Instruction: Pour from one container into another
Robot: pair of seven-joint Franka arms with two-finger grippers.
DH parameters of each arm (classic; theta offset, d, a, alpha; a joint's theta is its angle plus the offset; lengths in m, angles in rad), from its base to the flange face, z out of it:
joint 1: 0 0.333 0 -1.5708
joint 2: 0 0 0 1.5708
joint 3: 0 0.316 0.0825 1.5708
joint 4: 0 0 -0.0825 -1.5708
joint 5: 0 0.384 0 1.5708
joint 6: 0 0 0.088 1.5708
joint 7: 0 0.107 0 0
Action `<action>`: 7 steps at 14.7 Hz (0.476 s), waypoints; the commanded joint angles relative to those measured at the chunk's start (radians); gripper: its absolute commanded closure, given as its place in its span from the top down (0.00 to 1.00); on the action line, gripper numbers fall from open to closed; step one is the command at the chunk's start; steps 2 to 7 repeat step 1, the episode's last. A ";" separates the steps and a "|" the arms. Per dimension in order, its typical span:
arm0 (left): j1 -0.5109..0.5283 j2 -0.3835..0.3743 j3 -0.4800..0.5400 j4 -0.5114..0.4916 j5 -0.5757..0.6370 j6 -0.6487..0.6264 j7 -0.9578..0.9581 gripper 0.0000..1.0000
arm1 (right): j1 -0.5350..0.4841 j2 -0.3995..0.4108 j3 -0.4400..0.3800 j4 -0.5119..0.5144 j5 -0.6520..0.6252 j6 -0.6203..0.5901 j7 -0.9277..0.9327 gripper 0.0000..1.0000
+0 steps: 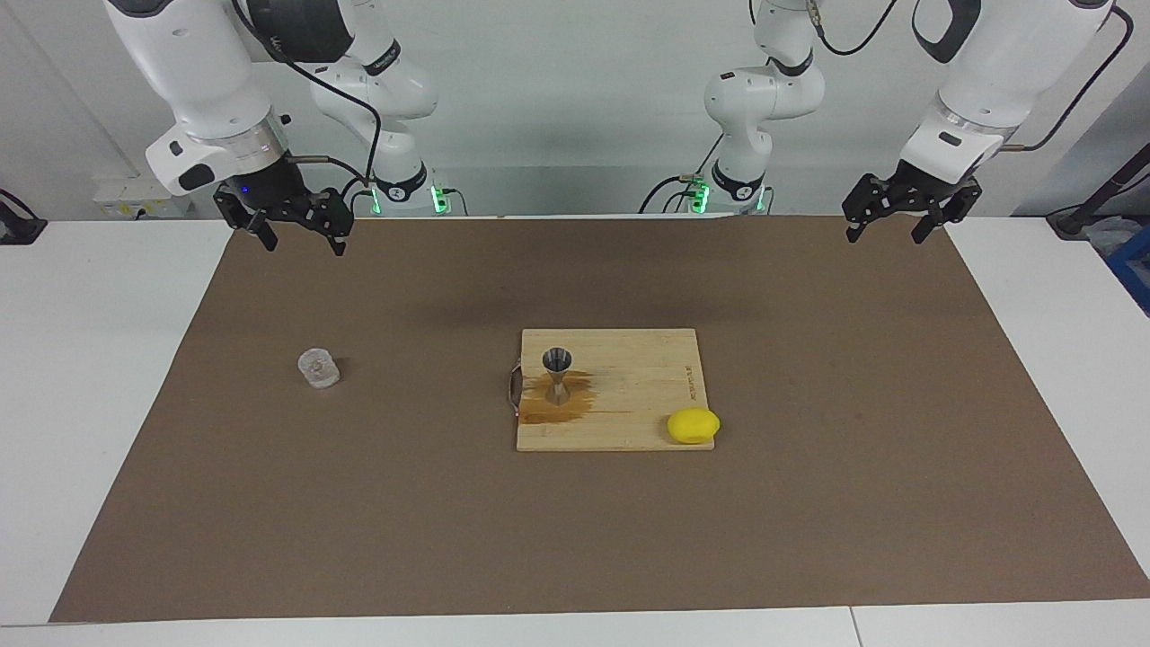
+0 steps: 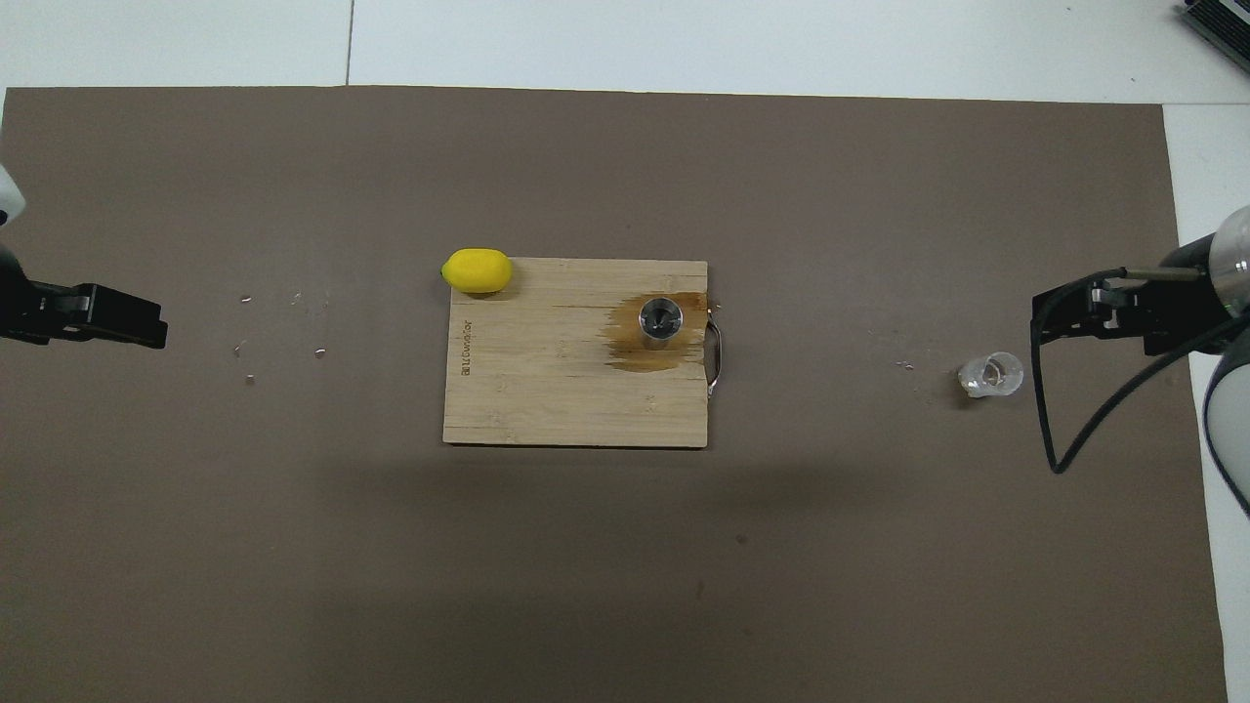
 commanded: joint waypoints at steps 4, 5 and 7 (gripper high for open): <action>0.005 -0.032 0.000 -0.031 0.010 0.000 0.011 1.00 | -0.003 -0.026 0.006 -0.030 -0.020 0.008 -0.017 1.00; 0.005 -0.032 0.000 -0.031 0.010 0.000 0.011 1.00 | -0.003 -0.026 0.006 -0.030 -0.020 0.008 -0.017 1.00; 0.005 -0.032 0.000 -0.031 0.010 0.000 0.011 1.00 | -0.003 -0.026 0.006 -0.030 -0.020 0.008 -0.017 1.00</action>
